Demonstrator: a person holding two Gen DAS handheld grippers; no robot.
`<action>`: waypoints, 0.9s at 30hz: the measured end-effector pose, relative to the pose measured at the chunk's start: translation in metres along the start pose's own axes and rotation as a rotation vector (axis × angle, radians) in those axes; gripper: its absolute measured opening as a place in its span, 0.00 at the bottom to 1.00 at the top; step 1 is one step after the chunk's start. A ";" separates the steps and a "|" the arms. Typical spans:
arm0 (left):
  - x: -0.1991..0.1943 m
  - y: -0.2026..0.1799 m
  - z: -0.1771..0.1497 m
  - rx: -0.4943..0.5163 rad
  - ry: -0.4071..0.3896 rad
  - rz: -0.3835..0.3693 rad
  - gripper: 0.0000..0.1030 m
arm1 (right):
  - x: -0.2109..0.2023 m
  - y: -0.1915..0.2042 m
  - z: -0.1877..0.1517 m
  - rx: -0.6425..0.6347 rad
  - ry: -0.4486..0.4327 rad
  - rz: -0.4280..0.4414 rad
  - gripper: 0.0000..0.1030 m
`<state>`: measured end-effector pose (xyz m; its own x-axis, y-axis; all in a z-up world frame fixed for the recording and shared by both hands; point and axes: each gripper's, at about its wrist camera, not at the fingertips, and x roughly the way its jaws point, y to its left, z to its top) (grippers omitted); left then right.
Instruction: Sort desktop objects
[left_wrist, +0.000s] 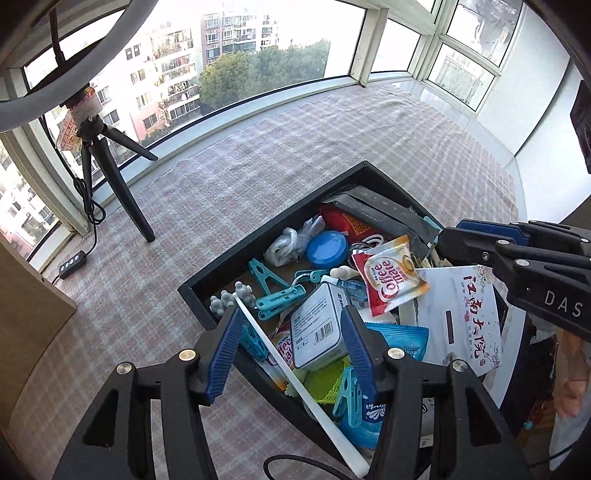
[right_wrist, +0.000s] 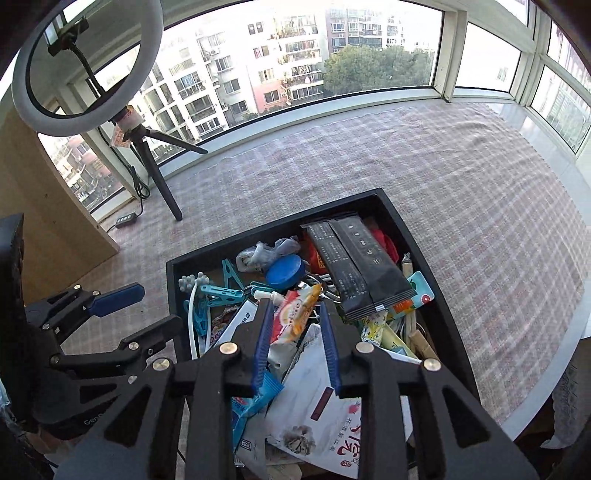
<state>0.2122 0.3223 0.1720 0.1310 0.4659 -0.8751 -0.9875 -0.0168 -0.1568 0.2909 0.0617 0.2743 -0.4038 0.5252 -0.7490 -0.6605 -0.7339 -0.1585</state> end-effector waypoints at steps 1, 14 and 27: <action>-0.002 0.002 -0.002 -0.002 0.000 0.006 0.50 | -0.001 0.002 -0.001 -0.029 -0.007 0.009 0.25; -0.059 0.051 -0.064 -0.115 -0.027 0.116 0.53 | -0.026 0.064 -0.039 -0.140 -0.029 0.089 0.35; -0.125 0.108 -0.195 -0.304 -0.062 0.260 0.57 | -0.024 0.152 -0.124 -0.262 -0.034 0.181 0.42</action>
<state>0.1060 0.0899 0.1752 -0.1343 0.4640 -0.8756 -0.9149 -0.3976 -0.0703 0.2788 -0.1157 0.1878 -0.5234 0.3869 -0.7592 -0.3922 -0.9004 -0.1885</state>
